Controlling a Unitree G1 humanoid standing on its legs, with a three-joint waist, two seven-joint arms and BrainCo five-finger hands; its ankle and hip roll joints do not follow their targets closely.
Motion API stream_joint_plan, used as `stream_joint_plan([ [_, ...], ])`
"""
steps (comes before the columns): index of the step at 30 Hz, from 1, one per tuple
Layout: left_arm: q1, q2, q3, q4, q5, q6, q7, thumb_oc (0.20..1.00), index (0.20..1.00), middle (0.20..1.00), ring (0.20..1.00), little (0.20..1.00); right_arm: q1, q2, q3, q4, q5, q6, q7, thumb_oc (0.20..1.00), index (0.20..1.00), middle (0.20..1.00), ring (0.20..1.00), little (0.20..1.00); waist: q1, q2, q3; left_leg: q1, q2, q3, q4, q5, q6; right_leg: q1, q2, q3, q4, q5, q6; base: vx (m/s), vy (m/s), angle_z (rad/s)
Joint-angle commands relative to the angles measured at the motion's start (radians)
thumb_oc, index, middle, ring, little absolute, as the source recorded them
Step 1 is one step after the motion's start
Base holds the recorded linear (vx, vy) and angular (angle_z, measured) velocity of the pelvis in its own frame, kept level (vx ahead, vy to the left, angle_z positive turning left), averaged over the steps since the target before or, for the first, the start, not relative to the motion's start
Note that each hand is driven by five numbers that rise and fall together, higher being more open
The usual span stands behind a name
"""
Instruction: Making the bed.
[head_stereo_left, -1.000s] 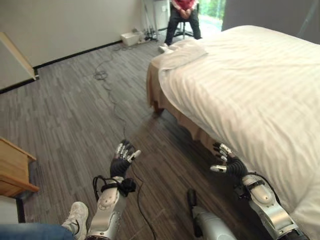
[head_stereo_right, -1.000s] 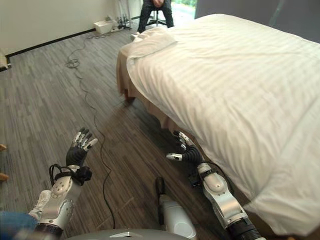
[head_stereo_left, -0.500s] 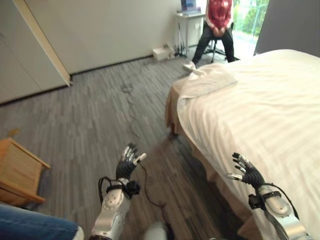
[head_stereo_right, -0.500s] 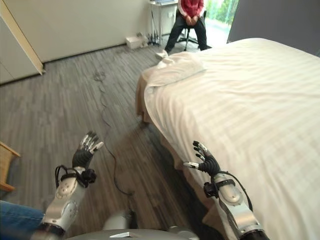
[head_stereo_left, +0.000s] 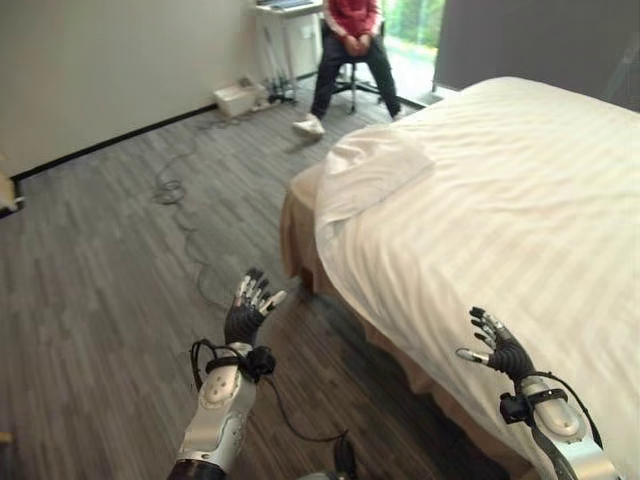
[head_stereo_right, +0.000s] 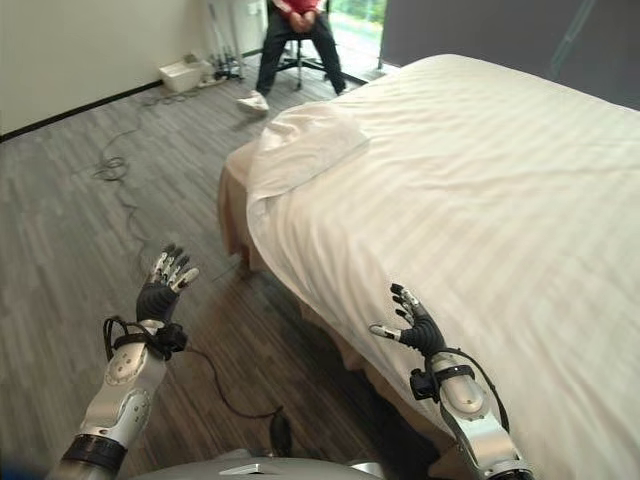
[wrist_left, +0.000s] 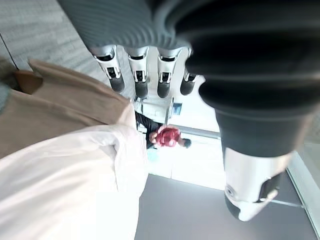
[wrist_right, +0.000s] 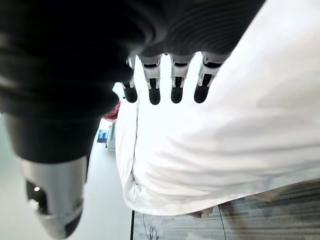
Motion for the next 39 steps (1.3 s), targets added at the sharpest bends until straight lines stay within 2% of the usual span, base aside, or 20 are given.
stream_joint_plan([
  [1,-0.046,0.021,0.035,-0.043,0.026,-0.073,0.021,1.000,1.000,1.000,1.000,1.000,-0.085,0.012,0.018,-0.021,-0.016,-0.047,0.022,1.000,1.000,1.000,1.000,1.000,0.031,0.017,-0.054,0.012,0.055,0.022,-0.002,-0.081,-0.065,-0.187,0.012,0.013,0.074,0.181,0.023,0.41,0.420,-0.32],
  [2,-0.061,0.030,0.034,-0.052,0.038,-0.073,0.044,1.000,1.000,1.000,1.000,1.000,-0.102,0.026,0.044,-0.038,-0.013,-0.046,0.028,1.000,1.000,1.000,1.000,1.000,0.028,0.009,-0.021,0.042,0.037,0.037,0.000,-0.105,-0.038,-0.296,-0.017,-0.002,0.302,0.286,0.046,0.20,0.291,-0.38],
  [3,-0.072,0.036,0.036,-0.046,0.043,-0.073,0.052,1.000,1.000,1.000,1.000,1.000,-0.112,0.030,0.059,-0.037,-0.010,-0.044,0.033,1.000,1.000,1.000,1.000,1.000,0.024,0.010,-0.004,0.058,0.035,0.047,-0.012,-0.105,-0.033,-0.357,-0.027,-0.008,0.387,0.298,0.043,0.28,0.368,-0.32],
  [5,-0.085,0.046,0.038,-0.047,0.057,-0.066,0.063,1.000,1.000,1.000,1.000,1.000,-0.119,0.036,0.085,-0.047,-0.008,-0.041,0.041,1.000,1.000,1.000,1.000,1.000,0.022,0.014,0.026,0.092,0.047,0.071,-0.033,-0.118,-0.030,-0.442,-0.019,-0.040,0.428,0.244,0.019,0.12,0.171,-0.26],
  [6,-0.085,0.046,0.038,-0.047,0.057,-0.066,0.063,1.000,1.000,1.000,1.000,1.000,-0.119,0.036,0.085,-0.047,-0.008,-0.041,0.041,1.000,1.000,1.000,1.000,1.000,0.023,0.014,0.026,0.092,0.046,0.072,-0.033,-0.118,-0.030,-0.443,-0.019,-0.039,0.429,0.244,0.019,0.12,0.142,-0.22],
  [7,-0.078,0.044,0.039,-0.063,0.048,-0.069,0.050,1.000,1.000,1.000,1.000,1.000,-0.117,0.030,0.095,-0.053,-0.006,-0.039,0.052,1.000,1.000,1.000,1.000,1.000,0.019,0.029,0.043,0.111,0.059,0.087,-0.042,-0.116,-0.041,-0.485,0.015,-0.077,0.333,0.183,0.010,0.13,0.108,-0.04],
  [8,-0.070,0.044,0.040,-0.067,0.049,-0.066,0.041,1.000,1.000,1.000,1.000,1.000,-0.114,0.025,0.094,-0.056,-0.009,-0.040,0.057,1.000,1.000,1.000,1.000,1.000,0.018,0.028,0.043,0.113,0.060,0.096,-0.044,-0.116,-0.045,-0.494,0.032,-0.080,0.285,0.166,0.008,0.19,0.118,0.04],
  [11,-0.049,0.039,0.031,-0.062,0.067,-0.056,0.015,1.000,1.000,1.000,1.000,1.000,-0.093,0.019,0.089,-0.048,-0.022,-0.039,0.063,1.000,1.000,1.000,1.000,1.000,0.020,0.023,0.031,0.136,0.058,0.097,-0.063,-0.119,-0.054,-0.469,0.096,-0.061,0.077,0.168,0.010,0.15,0.018,-0.27],
  [18,0.015,0.009,0.058,-0.057,0.057,-0.055,0.013,1.000,1.000,1.000,1.000,1.000,-0.080,-0.002,0.082,-0.053,-0.045,-0.032,0.066,1.000,1.000,1.000,1.000,1.000,0.067,0.021,-0.022,0.165,0.043,0.073,-0.082,-0.132,-0.061,-0.340,0.095,-0.130,-0.137,0.226,0.010,0.18,-0.032,0.15],
  [22,0.039,0.004,0.086,-0.052,0.049,-0.052,0.021,1.000,1.000,1.000,1.000,1.000,-0.088,-0.010,0.069,-0.062,-0.036,-0.034,0.063,1.000,1.000,1.000,1.000,1.000,0.080,0.017,-0.044,0.167,0.053,0.080,-0.062,-0.153,-0.068,-0.313,0.102,-0.136,-0.148,0.216,0.005,0.16,-0.091,0.20],
  [24,0.045,0.007,0.100,-0.041,0.038,-0.052,0.031,1.000,1.000,1.000,1.000,1.000,-0.100,-0.013,0.069,-0.052,-0.033,-0.038,0.050,1.000,1.000,1.000,1.000,1.000,0.090,-0.004,-0.037,0.125,0.078,0.091,0.085,-0.193,-0.080,-0.292,0.104,-0.136,-0.151,0.204,-0.009,0.11,-0.169,-0.08],
  [25,0.048,0.008,0.106,-0.045,0.030,-0.053,0.034,1.000,1.000,1.000,1.000,1.000,-0.102,-0.015,0.066,-0.057,-0.028,-0.042,0.048,1.000,1.000,1.000,1.000,1.000,0.095,-0.021,-0.028,0.095,0.101,0.107,0.178,-0.188,-0.090,-0.276,0.104,-0.141,-0.153,0.201,-0.019,0.09,-0.250,-0.18],
  [27,0.063,0.008,0.119,-0.049,0.012,-0.053,0.036,1.000,1.000,1.000,1.000,1.000,-0.096,-0.026,0.056,-0.068,-0.020,-0.046,0.040,1.000,1.000,1.000,1.000,1.000,0.107,-0.034,0.002,-0.023,0.196,0.114,0.501,-0.139,-0.135,-0.226,0.138,-0.145,-0.167,0.186,-0.064,0.08,-0.282,-0.21],
  [28,0.073,0.005,0.121,-0.052,0.010,-0.049,0.039,1.000,1.000,1.000,1.000,1.000,-0.088,-0.030,0.049,-0.074,-0.013,-0.045,0.040,1.000,1.000,1.000,1.000,1.000,0.120,-0.029,0.018,-0.061,0.211,0.092,0.602,-0.113,-0.140,-0.206,0.155,-0.138,-0.172,0.176,-0.081,0.05,-0.150,-0.14],
  [29,0.071,0.003,0.115,-0.047,0.012,-0.050,0.048,1.000,1.000,1.000,1.000,1.000,-0.084,-0.036,0.045,-0.075,-0.016,-0.042,0.033,1.000,1.000,1.000,1.000,1.000,0.133,-0.024,0.034,-0.100,0.189,0.043,0.654,-0.102,-0.133,-0.196,0.161,-0.125,-0.169,0.165,-0.094,0.01,-0.018,-0.14],
  [31,0.058,-0.005,0.106,-0.036,0.015,-0.051,0.058,1.000,1.000,1.000,1.000,1.000,-0.089,-0.039,0.041,-0.070,-0.022,-0.036,0.023,1.000,1.000,1.000,1.000,1.000,0.130,-0.028,0.052,-0.160,0.131,-0.018,0.613,-0.147,-0.113,-0.190,0.151,-0.103,-0.164,0.158,-0.092,-0.02,0.052,-0.44],
  [33,0.053,-0.007,0.106,-0.034,0.014,-0.051,0.057,1.000,1.000,1.000,1.000,1.000,-0.086,-0.039,0.038,-0.069,-0.017,-0.036,0.025,1.000,1.000,1.000,1.000,1.000,0.123,-0.032,0.051,-0.172,0.119,-0.026,0.586,-0.155,-0.108,-0.193,0.146,-0.098,-0.156,0.155,-0.090,0.04,0.042,-0.59],
  [35,0.050,-0.005,0.105,-0.041,0.012,-0.055,0.043,1.000,1.000,1.000,1.000,1.000,-0.070,-0.036,0.019,-0.067,-0.009,-0.039,0.031,1.000,1.000,1.000,1.000,1.000,0.109,-0.041,0.039,-0.175,0.088,-0.039,0.468,-0.163,-0.099,-0.196,0.130,-0.095,-0.137,0.142,-0.085,0.17,0.068,-0.20],
  [36,0.047,-0.004,0.099,-0.044,0.021,-0.055,0.035,1.000,1.000,1.000,1.000,1.000,-0.045,-0.041,0.003,-0.058,-0.016,-0.043,0.034,1.000,1.000,1.000,1.000,1.000,0.092,-0.041,0.024,-0.150,0.089,-0.017,0.313,-0.148,-0.098,-0.194,0.122,-0.105,-0.126,0.123,-0.084,0.26,0.092,0.10],
  [39,0.018,-0.003,0.091,-0.047,0.014,-0.067,0.050,1.000,1.000,1.000,1.000,1.000,-0.042,-0.045,-0.001,-0.047,-0.037,-0.049,0.021,1.000,1.000,1.000,1.000,1.000,0.073,-0.027,0.023,-0.112,0.073,-0.062,0.075,-0.009,-0.126,-0.182,0.118,-0.101,-0.106,0.108,-0.090,0.22,0.111,0.13],
])
